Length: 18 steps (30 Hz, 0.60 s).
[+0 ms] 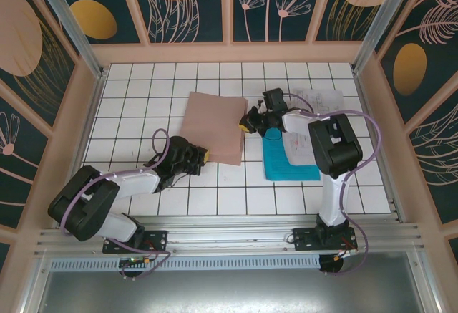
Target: Put the files into the folder
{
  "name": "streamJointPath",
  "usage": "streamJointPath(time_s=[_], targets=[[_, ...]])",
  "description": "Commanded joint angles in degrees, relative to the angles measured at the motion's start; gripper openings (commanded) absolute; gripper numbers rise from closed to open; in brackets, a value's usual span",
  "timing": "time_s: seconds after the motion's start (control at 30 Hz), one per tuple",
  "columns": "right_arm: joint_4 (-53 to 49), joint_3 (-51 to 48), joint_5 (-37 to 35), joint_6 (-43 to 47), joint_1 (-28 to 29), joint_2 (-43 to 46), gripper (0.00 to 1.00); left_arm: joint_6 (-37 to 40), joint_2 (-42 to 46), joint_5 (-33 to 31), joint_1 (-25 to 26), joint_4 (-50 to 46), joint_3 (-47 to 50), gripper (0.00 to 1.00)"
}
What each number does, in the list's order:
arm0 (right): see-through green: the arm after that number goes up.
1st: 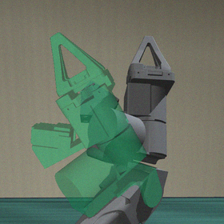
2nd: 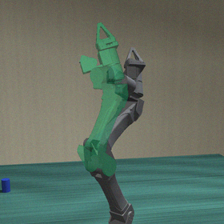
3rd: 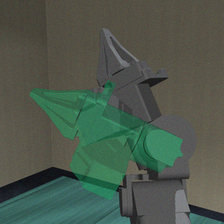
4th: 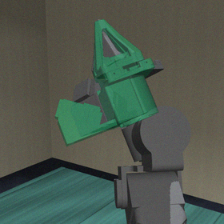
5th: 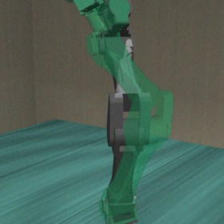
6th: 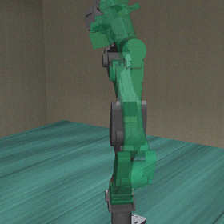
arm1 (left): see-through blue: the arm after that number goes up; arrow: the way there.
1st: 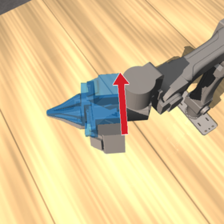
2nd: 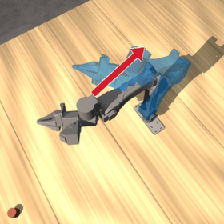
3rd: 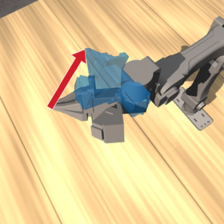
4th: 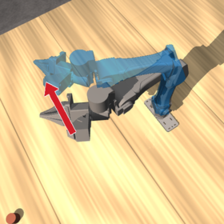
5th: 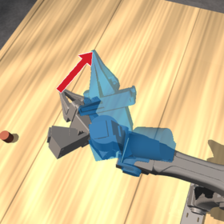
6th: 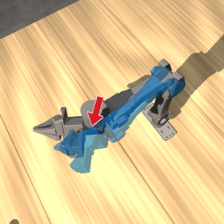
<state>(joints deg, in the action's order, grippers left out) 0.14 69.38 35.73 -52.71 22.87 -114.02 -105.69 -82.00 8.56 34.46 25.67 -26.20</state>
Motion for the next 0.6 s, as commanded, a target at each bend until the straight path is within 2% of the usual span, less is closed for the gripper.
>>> streamJointPath(time_s=[0.0, 0.07, 0.13, 0.17, 0.27, 0.4, 0.57], targets=[[1.13, -1.27, -0.69, -0.60, 0.42, 3.39, 0.00, 2.68, 1.92, 3.17, 0.25, -5.38, -1.84, 0.13], [0.57, -1.06, -1.07, -0.71, 0.43, 3.71, 0.00, 5.87, 2.67, 3.49, 0.20, -10.41, -4.03, 0.37], [-0.16, -0.51, -1.27, -0.71, 0.45, 3.82, 0.00, 11.56, 3.57, 3.03, 0.19, -19.07, -8.07, 0.52], [-0.66, -0.08, -1.35, -0.75, 0.43, 3.93, 0.00, 15.53, 3.74, 2.42, 0.20, -24.68, -11.15, 0.56], [-2.55, 1.54, -1.60, -0.58, 0.42, 4.01, 0.00, 29.27, 1.87, 0.66, 0.24, -38.33, -20.91, 0.60], [-5.82, 4.15, -2.06, -0.18, 0.52, 4.01, 0.00, 47.60, -4.44, 0.05, 0.61, -49.99, -34.69, 0.60], [-10.38, 8.35, -1.73, 0.44, 0.53, 3.12, 0.00, 66.67, -15.58, -7.91, 6.25, -62.41, -53.69, 0.61]])
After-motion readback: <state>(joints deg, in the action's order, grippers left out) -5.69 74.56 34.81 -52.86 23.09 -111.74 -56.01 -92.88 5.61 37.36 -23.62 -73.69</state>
